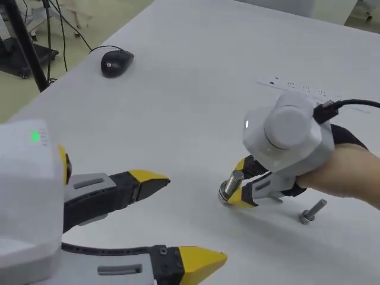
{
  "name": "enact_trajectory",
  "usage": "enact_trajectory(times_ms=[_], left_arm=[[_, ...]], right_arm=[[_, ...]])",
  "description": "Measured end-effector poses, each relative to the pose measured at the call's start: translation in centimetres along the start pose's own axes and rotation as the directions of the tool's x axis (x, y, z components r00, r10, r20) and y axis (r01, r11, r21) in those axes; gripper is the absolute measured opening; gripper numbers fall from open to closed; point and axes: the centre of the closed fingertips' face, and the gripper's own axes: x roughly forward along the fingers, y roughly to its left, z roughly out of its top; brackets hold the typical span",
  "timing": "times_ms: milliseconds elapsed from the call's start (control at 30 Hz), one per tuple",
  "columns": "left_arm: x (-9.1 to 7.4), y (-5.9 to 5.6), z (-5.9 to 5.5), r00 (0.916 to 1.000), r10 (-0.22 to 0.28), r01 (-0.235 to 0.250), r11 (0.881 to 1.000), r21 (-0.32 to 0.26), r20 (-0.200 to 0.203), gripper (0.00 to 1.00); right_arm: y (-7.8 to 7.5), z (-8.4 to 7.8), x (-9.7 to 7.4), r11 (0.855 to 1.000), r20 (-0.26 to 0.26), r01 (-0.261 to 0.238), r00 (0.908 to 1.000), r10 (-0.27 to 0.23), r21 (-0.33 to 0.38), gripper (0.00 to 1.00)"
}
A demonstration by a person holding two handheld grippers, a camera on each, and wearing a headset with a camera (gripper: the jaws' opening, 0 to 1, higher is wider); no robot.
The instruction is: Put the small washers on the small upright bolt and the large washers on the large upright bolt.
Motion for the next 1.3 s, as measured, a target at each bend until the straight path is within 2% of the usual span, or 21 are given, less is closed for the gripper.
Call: enact_trajectory(times_ms=[200, 300, 367, 433, 733, 933, 1033, 1167, 1267, 1300], left_arm=[[0.0, 0.1, -0.1, 1.0000, 0.004, -0.004, 1.000, -0.001, 0.000, 0.62], [0.0, 0.1, 0.0, 1.0000, 0.002, -0.002, 1.000, -0.001, 0.001, 0.62], [0.0, 0.0, 0.0, 1.0000, 0.002, -0.002, 1.000, -0.001, 0.001, 0.62], [-0.1, 0.0, 0.0, 1.0000, 0.004, -0.004, 1.000, -0.002, 0.002, 0.62], [0.0, -0.1, -0.1, 1.0000, 0.002, -0.002, 1.000, 0.003, 0.000, 0.62], [0.2, -0.5, -0.2, 1.0000, -0.009, 0.009, 1.000, 0.008, -0.002, 0.62], [0.3, -0.6, -0.3, 0.9998, -0.021, 0.021, 1.000, 0.011, 0.004, 0.62], [0.6, -0.7, -0.3, 0.9993, -0.036, 0.036, 0.999, 0.005, 0.013, 0.62], [0.7, -0.8, -0.1, 0.9989, -0.045, 0.045, 0.999, 0.010, 0.015, 0.62], [0.8, -0.7, 0.2, 0.9987, -0.044, 0.044, 0.999, 0.016, 0.024, 0.62]], right_arm=[[0.1, 0.1, -0.1, 1.000, 0.016, 0.002, 0.9999, -0.002, 0.001, 0.24], [0.4, -0.5, 0.4, 1.000, -0.002, 0.000, 1.0000, 0.000, -0.026, 0.25], [0.4, -0.3, 0.3, 1.000, 0.019, 0.008, 0.9998, -0.008, -0.028, 0.25], [0.4, 0.1, 0.1, 1.000, 0.050, 0.007, 0.9987, -0.007, -0.002, 0.26], [0.8, -0.6, -0.9, 1.000, 0.047, 0.025, 0.9986, -0.025, 0.011, 0.27], [1.3, -0.9, -2.0, 0.997, 0.083, 0.045, 0.9953, -0.050, 0.060, 0.27], [1.9, -0.3, -2.8, 0.992, 0.158, 0.043, 0.9854, -0.062, 0.116, 0.26], [2.7, -0.8, -3.7, 0.989, 0.181, 0.054, 0.9804, -0.079, 0.139, 0.26], [4.0, -0.1, -4.7, 0.982, 0.249, 0.015, 0.9665, -0.063, 0.190, 0.26], [4.1, -0.1, -5.1, 0.981, 0.259, 0.027, 0.9628, -0.077, 0.190, 0.26]])
